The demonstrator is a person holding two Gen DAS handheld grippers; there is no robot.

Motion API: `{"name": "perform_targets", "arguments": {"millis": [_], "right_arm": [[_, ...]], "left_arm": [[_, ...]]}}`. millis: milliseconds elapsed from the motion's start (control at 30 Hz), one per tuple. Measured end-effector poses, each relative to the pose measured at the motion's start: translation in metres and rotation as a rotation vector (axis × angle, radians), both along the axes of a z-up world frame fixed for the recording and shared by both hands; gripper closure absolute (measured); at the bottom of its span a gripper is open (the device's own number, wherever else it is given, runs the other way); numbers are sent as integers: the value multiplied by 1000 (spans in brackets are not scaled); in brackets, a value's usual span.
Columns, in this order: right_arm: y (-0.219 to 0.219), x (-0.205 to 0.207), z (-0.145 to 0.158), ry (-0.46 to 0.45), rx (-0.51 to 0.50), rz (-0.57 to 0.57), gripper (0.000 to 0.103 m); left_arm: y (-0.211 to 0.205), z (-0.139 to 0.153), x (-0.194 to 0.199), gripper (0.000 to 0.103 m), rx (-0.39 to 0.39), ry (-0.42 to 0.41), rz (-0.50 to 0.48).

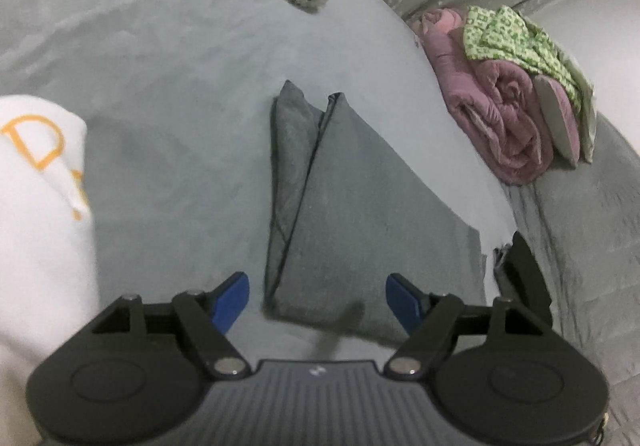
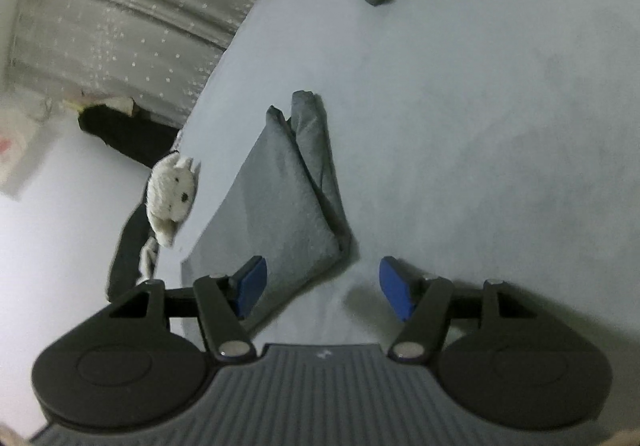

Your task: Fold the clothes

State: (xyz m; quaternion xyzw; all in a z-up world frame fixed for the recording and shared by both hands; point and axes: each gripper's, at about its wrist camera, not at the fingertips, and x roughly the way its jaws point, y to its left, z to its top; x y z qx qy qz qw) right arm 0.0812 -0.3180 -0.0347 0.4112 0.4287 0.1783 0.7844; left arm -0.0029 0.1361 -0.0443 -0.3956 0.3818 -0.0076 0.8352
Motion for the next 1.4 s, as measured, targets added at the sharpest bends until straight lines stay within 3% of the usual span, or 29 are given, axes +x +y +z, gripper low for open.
{"name": "perform_targets", "arguments": {"millis": [400,500,567,633,667,833,1167,1400], "right_arm": [[41,17,4,-115,-112,48,35],[50,23,2,-136,-144,35,42],[53,24,0,-142,-166,8,66],[53,25,-3,-139,-175,-24,77],[54,24,-3,-140,-192,-41,79],[74,8,20,-219,-363,-59,82],[55,-28,43,-189,-415,-82,83],[46,-66,48,-179,-451,-30,83]], "left_arm": [[-19,-6,16,28,35,-87,28],[-21,-8,15,44,62,-104,49],[-22,-9,15,64,75,-106,66],[-20,-11,17,79,57,-102,74],[-19,-11,16,81,35,-106,85],[-23,0,6,84,-3,-132,99],[-36,17,-29,84,-21,-93,-6],[-45,23,-67,84,-13,-67,-81]]}}
